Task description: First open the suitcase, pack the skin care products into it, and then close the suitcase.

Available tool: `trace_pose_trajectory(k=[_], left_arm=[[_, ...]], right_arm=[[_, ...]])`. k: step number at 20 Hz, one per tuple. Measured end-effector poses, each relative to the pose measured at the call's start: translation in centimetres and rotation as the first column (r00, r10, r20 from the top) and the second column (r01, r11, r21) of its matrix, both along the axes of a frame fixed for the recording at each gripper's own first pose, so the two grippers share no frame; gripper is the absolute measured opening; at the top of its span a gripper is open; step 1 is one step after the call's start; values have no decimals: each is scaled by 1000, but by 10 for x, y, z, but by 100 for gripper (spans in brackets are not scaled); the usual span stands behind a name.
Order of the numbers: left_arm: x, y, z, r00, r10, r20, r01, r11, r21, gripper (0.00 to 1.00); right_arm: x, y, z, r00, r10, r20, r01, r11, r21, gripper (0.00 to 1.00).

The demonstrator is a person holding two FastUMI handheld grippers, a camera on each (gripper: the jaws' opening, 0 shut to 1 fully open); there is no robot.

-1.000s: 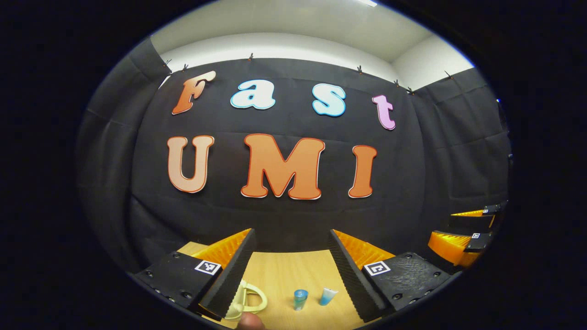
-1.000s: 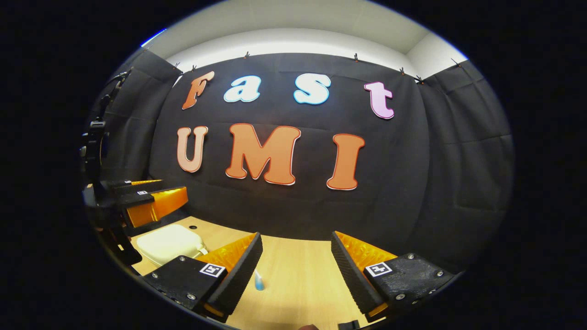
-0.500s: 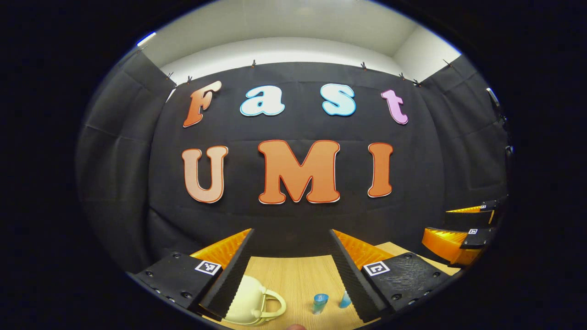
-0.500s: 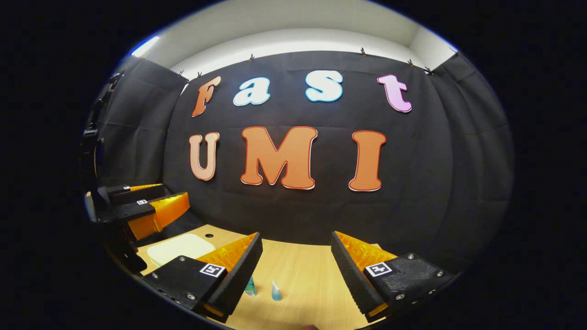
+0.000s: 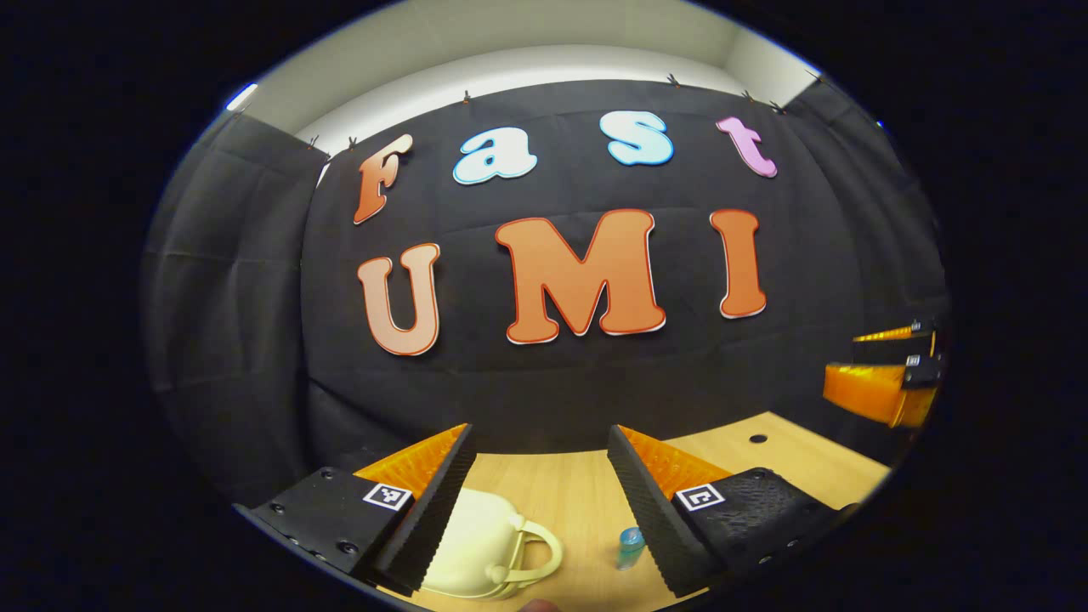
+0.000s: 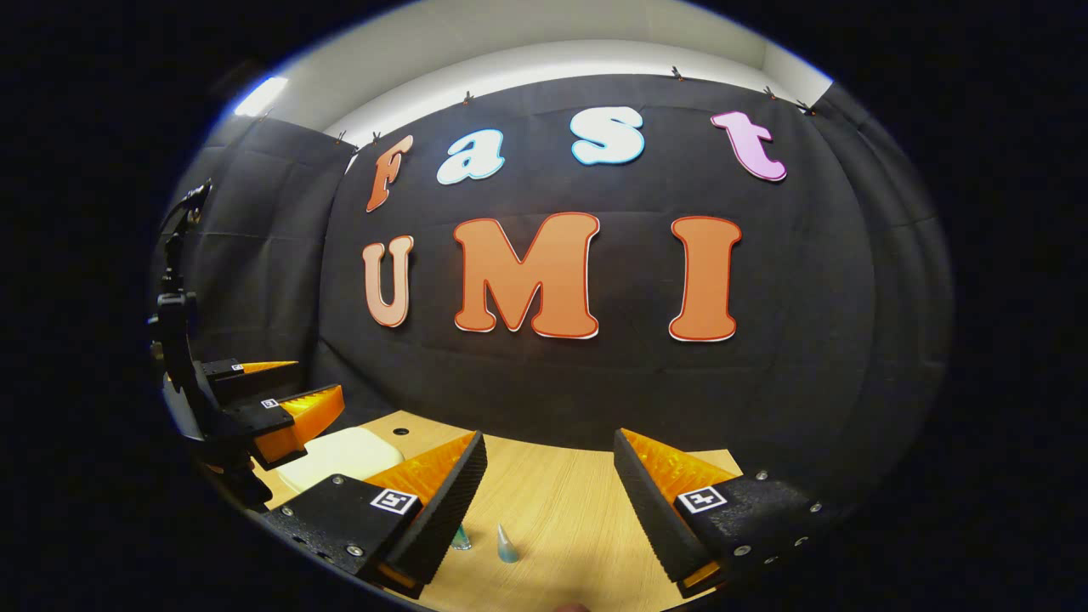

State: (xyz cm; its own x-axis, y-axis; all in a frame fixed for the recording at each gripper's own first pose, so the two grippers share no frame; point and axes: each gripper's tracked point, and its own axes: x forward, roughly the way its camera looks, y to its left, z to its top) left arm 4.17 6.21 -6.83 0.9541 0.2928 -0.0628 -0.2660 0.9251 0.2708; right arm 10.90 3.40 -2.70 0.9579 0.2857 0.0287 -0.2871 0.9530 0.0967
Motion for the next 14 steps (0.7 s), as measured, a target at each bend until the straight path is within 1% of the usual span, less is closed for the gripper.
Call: trace_pose_trajectory(k=[2,3,5,7,9,11,13,14], left_arm=[[4,7,-25,998,20,-67,-16,998,59,98],[4,9,-38,995,25,-97,-18,997,78,100],[8,11,-62,989,20,-149,-3,993,117,98],[13,15,-86,979,5,-205,30,985,167,98],[17,19,-105,964,-23,-265,82,973,216,98],[20,21,-128,949,-46,-313,132,957,260,98],[19,25,-147,931,-66,-360,181,938,297,98],[20,26,-156,922,-71,-380,202,927,317,94]], right_arm=[[9,-6,-3,1000,13,2,-13,1000,-12,95],[13,-10,-3,1000,3,-3,-3,1000,-14,95],[17,-14,1,1000,-14,11,14,1000,-17,95],[21,-20,1,999,-47,27,48,998,-40,95],[24,-25,-5,996,-93,8,93,995,-45,95],[23,-26,-6,993,-119,-12,118,993,-29,95],[21,-30,-5,988,-152,-15,151,988,-35,95],[21,-34,-5,985,-171,-14,170,984,-46,95]])
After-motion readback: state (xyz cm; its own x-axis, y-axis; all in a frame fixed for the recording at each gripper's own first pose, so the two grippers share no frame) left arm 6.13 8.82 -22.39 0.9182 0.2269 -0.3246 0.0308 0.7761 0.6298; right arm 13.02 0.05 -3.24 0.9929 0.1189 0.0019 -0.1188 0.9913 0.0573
